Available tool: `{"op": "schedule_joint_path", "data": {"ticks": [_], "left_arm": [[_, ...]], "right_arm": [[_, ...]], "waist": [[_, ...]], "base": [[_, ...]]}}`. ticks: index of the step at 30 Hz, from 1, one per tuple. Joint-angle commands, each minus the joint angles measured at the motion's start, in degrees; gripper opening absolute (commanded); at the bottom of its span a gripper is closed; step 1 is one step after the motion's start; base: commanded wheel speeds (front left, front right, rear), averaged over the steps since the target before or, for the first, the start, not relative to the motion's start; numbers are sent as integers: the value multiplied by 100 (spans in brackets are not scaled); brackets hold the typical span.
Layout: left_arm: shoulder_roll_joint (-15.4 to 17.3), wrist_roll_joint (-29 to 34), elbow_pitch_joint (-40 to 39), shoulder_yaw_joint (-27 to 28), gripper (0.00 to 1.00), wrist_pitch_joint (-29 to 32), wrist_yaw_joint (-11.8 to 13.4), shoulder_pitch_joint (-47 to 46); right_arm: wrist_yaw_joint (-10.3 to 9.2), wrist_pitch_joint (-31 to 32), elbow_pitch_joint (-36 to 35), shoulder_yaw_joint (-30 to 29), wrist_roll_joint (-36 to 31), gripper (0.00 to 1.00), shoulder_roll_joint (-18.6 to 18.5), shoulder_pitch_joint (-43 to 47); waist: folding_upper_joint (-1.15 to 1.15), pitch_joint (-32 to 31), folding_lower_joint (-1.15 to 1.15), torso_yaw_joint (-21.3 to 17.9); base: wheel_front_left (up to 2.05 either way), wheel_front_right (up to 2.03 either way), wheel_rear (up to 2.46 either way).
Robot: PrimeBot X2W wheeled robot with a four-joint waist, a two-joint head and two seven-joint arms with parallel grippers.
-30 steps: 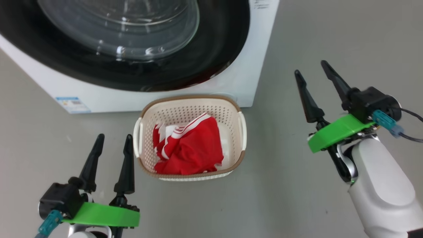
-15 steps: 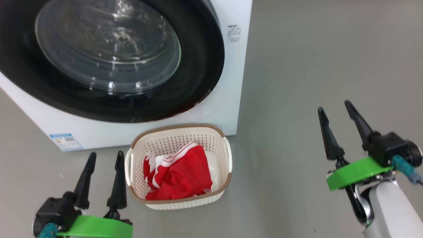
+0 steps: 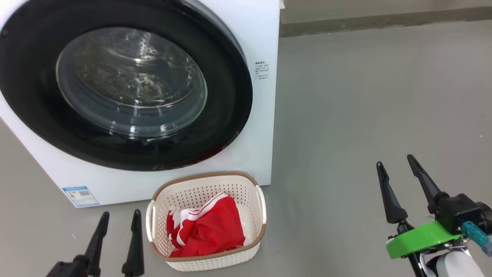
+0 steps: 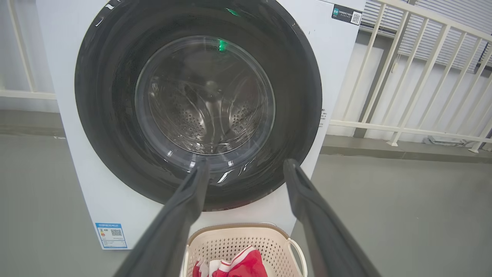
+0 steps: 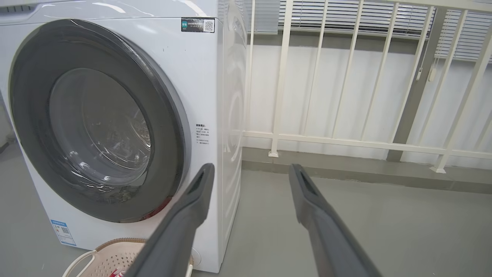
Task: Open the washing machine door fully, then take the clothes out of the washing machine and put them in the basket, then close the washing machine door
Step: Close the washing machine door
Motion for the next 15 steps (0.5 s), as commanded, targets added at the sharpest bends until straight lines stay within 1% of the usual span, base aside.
{"op": "schedule_joint_path", "data": {"ticks": [1,10,15], "left_arm": [[105,54,-171,216,100,-51,27,-75],[130,21,-268,186,100,-13,68,96],[122,-14,-320,175,100,-13,93,147]], "right_arm": [[-6,-36,-203,91,-77,100,-21,-56],[-6,-36,-486,65,-127,100,1,260],[-6,-36,-532,61,-124,100,21,337]], "waist": [[0,-67,0,10],[0,-154,0,53],[0,-145,0,46]], "base": [[0,0,0],[0,0,0],[0,0,0]]}}
